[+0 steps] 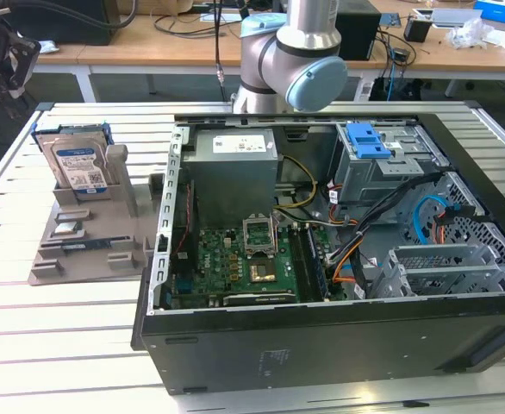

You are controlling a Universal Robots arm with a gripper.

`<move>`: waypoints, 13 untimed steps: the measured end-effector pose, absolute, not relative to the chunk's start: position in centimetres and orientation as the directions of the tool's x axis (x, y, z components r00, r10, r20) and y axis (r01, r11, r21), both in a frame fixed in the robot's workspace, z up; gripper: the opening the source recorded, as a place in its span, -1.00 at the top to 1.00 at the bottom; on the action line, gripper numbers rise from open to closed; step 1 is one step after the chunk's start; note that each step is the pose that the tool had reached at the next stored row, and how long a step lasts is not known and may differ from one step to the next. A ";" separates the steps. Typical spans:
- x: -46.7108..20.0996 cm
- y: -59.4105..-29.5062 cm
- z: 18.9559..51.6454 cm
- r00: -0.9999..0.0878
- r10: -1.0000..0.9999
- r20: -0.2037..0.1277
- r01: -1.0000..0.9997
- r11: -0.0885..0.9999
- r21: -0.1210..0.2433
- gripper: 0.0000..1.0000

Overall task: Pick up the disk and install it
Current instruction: 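Pick up the disk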

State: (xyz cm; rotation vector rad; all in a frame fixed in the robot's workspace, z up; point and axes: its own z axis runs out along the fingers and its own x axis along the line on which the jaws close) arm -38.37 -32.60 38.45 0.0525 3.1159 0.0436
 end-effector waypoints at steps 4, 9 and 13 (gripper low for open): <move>-38.4 -32.6 38.5 -0.998 -0.056 -0.024 -0.057 0.998 0.028 0.79; -38.4 -32.6 38.5 -0.993 -0.112 -0.024 -0.113 0.993 0.028 0.79; -38.4 -32.6 38.5 -0.988 -0.153 -0.024 -0.154 0.988 0.028 0.79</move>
